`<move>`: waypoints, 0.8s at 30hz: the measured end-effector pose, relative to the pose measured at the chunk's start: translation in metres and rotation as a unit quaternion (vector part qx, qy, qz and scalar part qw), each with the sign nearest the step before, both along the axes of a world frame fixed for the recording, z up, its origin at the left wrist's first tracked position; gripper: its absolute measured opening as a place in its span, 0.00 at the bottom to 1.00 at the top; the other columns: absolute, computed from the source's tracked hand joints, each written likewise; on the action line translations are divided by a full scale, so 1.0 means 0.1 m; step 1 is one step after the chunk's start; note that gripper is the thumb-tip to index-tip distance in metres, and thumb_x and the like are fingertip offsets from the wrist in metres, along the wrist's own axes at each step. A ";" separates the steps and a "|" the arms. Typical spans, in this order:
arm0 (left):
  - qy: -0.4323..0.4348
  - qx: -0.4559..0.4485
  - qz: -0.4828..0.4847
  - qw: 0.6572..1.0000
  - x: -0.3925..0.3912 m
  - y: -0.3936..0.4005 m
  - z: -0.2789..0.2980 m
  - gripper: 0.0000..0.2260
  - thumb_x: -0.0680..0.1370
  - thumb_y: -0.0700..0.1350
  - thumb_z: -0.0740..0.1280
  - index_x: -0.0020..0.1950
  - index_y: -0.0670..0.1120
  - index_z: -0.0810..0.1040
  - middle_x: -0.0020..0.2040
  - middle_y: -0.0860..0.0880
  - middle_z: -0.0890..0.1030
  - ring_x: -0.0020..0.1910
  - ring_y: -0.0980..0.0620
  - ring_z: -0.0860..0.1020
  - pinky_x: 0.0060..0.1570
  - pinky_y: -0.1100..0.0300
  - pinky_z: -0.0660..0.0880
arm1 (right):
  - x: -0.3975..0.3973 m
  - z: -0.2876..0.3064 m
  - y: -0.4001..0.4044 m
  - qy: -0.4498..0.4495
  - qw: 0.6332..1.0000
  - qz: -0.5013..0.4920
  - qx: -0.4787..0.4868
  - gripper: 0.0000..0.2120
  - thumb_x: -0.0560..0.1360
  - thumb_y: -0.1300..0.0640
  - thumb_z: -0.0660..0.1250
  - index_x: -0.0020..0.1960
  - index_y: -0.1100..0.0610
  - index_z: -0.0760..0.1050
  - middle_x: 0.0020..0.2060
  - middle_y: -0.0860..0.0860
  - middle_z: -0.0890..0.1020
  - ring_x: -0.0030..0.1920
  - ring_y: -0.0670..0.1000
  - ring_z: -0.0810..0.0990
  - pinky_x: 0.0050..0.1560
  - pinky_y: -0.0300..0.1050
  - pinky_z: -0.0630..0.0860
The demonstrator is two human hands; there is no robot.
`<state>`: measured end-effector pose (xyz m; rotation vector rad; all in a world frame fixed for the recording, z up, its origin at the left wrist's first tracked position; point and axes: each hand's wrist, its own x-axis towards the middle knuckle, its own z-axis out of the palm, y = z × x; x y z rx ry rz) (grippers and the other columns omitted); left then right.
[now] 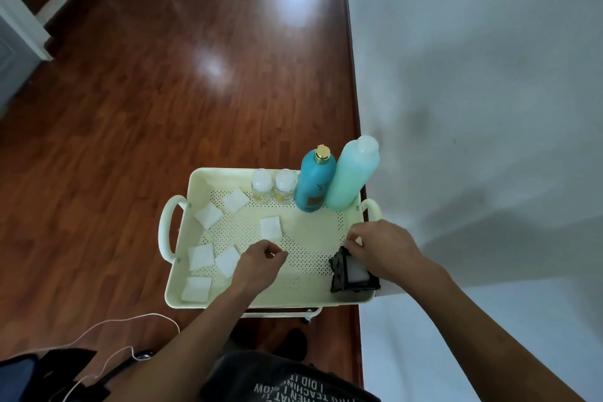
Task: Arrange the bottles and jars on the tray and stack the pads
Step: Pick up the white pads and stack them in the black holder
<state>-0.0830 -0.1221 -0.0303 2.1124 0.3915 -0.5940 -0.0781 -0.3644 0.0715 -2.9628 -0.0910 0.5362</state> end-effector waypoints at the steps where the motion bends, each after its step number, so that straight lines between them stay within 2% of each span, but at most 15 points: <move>1: -0.007 0.037 -0.021 0.999 0.00 0.10 -0.02 0.07 0.76 0.54 0.70 0.44 0.52 0.80 0.40 0.54 0.82 0.40 0.53 0.80 0.37 0.59 0.72 | 0.05 0.00 0.08 0.004 1.000 0.007 0.019 0.11 0.79 0.42 0.62 0.53 0.46 0.80 0.46 0.46 0.84 0.42 0.48 0.77 0.41 0.44 0.71; 6: -0.020 0.171 -0.070 0.983 0.02 0.62 -0.18 0.07 0.78 0.54 0.68 0.50 0.52 0.80 0.47 0.52 0.83 0.47 0.49 0.80 0.48 0.53 0.79 | 0.22 -0.12 0.57 0.059 0.993 0.039 0.095 0.12 0.78 0.41 0.63 0.52 0.47 0.80 0.49 0.44 0.84 0.48 0.48 0.80 0.50 0.49 0.79; 11: -0.027 0.242 -0.079 0.967 0.17 0.97 -0.31 0.10 0.78 0.55 0.68 0.54 0.51 0.80 0.54 0.50 0.84 0.53 0.48 0.81 0.55 0.51 0.76 | 0.40 -0.51 0.95 0.158 0.974 -0.011 0.159 0.13 0.78 0.44 0.66 0.53 0.52 0.82 0.50 0.47 0.84 0.48 0.49 0.81 0.51 0.50 0.80; 15: -0.017 0.249 -0.091 0.964 0.28 1.00 -0.38 0.13 0.79 0.53 0.67 0.59 0.48 0.78 0.57 0.48 0.83 0.56 0.45 0.81 0.55 0.50 0.76 | 0.51 -0.91 1.15 0.162 0.962 -0.102 0.196 0.15 0.78 0.46 0.68 0.56 0.55 0.80 0.52 0.50 0.84 0.51 0.51 0.81 0.55 0.51 0.79; 19: 0.001 0.258 -0.125 0.958 0.34 1.03 -0.44 0.09 0.80 0.50 0.65 0.55 0.46 0.76 0.54 0.46 0.82 0.52 0.44 0.81 0.51 0.49 0.78 | 0.57 -1.25 1.26 0.150 0.947 -0.192 0.209 0.15 0.78 0.46 0.68 0.57 0.56 0.78 0.53 0.53 0.83 0.53 0.53 0.81 0.54 0.49 0.77; 24: 0.001 0.265 -0.170 0.949 0.39 1.06 -0.48 0.08 0.81 0.47 0.63 0.57 0.44 0.76 0.55 0.46 0.81 0.53 0.44 0.81 0.52 0.47 0.79 | 0.64 -1.51 1.33 0.135 0.937 -0.255 0.196 0.15 0.78 0.47 0.68 0.55 0.59 0.79 0.52 0.56 0.85 0.53 0.57 0.82 0.51 0.47 0.75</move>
